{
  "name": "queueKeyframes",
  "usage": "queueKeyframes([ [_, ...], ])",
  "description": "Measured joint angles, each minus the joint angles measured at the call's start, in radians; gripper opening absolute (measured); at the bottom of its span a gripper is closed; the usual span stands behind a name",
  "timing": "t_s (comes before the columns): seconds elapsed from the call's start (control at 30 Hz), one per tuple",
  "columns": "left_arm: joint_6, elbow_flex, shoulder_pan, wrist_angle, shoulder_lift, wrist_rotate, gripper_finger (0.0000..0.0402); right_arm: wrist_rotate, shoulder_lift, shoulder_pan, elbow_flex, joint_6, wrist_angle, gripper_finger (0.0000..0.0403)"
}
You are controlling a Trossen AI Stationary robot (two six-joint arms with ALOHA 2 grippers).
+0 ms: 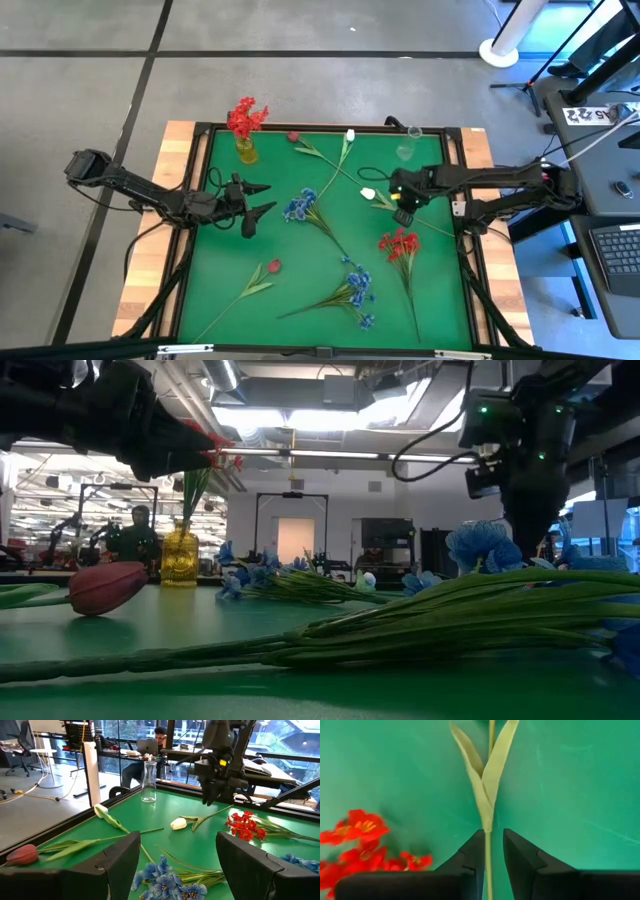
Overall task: Sort flowers into vase by color
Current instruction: Put the right white flower into the transparent vase
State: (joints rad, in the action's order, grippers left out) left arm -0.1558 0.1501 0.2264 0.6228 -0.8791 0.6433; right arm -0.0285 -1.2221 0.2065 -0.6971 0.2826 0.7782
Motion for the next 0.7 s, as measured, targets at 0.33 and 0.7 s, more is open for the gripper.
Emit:
queueKeyframes([
  [0.33,0.0,0.0,0.0,0.0,0.0,-0.001,0.0255,0.02,0.0,-0.011,0.079,0.054,-0.146,0.0149],
  [0.7,0.0,0.0,0.0,0.0,0.0,-0.001,0.0255,-0.059,-0.035,-0.01,0.086,0.04,-0.175,0.022],
])
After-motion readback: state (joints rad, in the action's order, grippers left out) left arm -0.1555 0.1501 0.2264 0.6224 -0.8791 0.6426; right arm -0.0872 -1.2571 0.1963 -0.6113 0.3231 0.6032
